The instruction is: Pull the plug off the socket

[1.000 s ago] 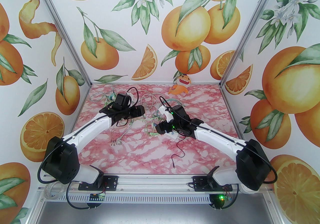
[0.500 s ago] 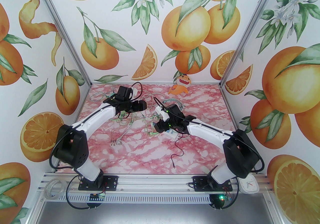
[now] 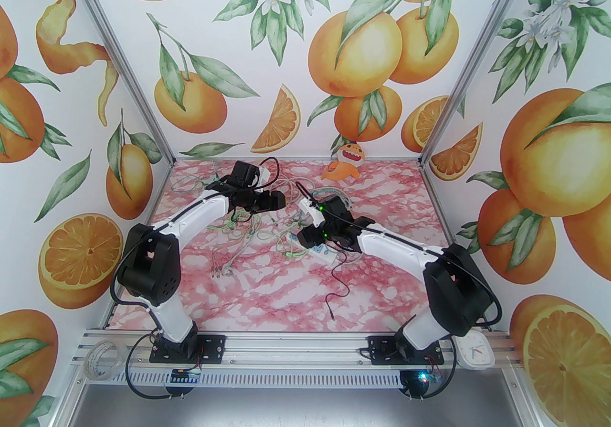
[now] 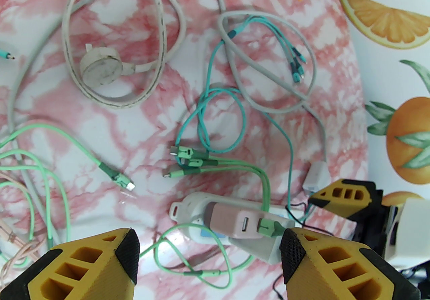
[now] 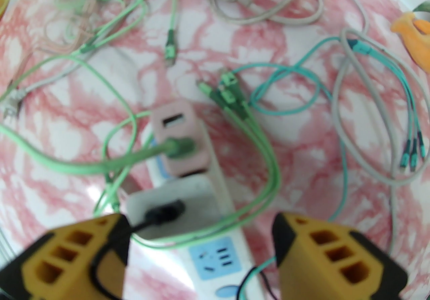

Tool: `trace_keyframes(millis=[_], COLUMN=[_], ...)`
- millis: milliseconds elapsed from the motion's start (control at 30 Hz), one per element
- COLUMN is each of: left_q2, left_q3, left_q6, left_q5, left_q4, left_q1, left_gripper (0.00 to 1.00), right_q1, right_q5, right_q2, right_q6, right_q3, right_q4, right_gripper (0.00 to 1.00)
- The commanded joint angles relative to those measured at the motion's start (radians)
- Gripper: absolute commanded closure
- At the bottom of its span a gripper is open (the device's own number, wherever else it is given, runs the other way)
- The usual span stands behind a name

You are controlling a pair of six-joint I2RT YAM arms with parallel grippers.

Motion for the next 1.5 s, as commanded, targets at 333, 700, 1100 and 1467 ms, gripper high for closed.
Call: trace_keyframes(millis=[333,700,1100,1467], left_q2=[0.059,0.117,0.165,0.2], left_q3=[0.034,-0.004,-0.047,-0.082], left_q6=[-0.002,0.012,0.035,0.008], left_q5=[0.081,0.202,0.215,0.141], left_q4=[-0.024,0.004,0.006,0.017], left_q1=[-0.012,-0.044,-0.079,-0.07], left_gripper=[0.27,0.37,0.45,0.5], right_q1=[0.022,0.046,0.046,0.048], right_q5=[-0.087,-0.008,-0.009,-0.011], right_q2=[0.13,0.13,0.137,0.126], right_q6=[-0.046,-0.054,-0.04,-0.036], right_q3=[0.093,0.06,0.055,0.051], right_q4=[-0.042,-0.032,-0.02,-0.014], right_gripper=[0.28,0.49,0.52,0.53])
